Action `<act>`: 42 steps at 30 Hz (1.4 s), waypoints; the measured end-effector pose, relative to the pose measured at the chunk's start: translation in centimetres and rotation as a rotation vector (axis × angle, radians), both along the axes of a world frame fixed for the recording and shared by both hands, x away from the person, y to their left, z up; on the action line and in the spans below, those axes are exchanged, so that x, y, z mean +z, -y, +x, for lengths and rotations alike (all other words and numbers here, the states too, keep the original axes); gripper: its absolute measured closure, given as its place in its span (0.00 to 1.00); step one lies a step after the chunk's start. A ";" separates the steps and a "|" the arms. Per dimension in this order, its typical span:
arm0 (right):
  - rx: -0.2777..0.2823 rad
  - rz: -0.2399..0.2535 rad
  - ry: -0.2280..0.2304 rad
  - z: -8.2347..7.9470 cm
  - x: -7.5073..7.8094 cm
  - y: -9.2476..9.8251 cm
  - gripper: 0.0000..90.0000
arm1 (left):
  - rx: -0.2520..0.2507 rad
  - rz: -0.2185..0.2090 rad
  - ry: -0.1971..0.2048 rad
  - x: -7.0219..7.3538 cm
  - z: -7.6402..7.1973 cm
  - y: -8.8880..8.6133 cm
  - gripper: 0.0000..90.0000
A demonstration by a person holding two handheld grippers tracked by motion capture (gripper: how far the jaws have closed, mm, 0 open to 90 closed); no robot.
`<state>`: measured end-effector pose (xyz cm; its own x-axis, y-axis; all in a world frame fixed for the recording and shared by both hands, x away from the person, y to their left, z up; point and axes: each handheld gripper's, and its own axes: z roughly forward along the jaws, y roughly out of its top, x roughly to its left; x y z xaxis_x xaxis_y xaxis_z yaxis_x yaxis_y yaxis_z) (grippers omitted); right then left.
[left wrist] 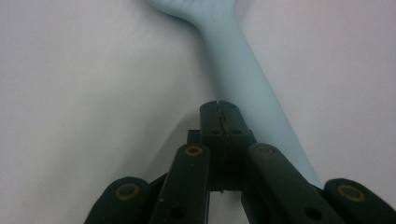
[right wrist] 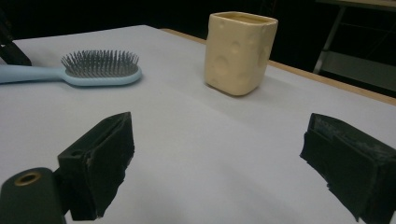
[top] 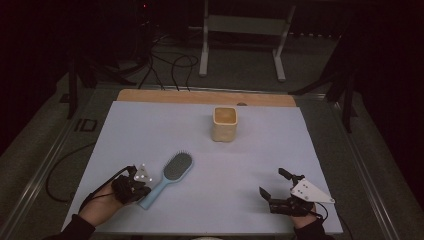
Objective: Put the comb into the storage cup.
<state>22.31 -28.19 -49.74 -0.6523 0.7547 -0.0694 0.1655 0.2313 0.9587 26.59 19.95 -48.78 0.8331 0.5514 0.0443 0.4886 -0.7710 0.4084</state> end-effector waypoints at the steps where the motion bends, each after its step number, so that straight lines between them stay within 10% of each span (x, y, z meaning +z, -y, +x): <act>1: 0.000 0.000 0.000 0.0 0.0 0.0 0.10 | -0.003 0.000 -0.007 0.0 0.0 0.0 1.00; 9: 0.002 -0.002 0.000 0.0 0.0 0.0 0.10 | -0.025 0.011 -0.032 0.0 -0.5 0.6 1.00; 25: -0.002 -0.001 0.006 0.0 0.0 0.0 0.10 | 0.159 -0.024 0.000 2.0 0.4 0.1 1.00; 42: -0.004 -0.001 0.006 0.0 0.0 0.0 0.10 | 0.170 -0.050 0.002 4.5 0.6 2.3 0.99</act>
<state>22.34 -28.22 -49.71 -0.6492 0.7570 -0.0740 0.1605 0.2314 0.9595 27.21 17.67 -44.30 0.7277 0.6857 0.0147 0.6094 -0.6563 0.4450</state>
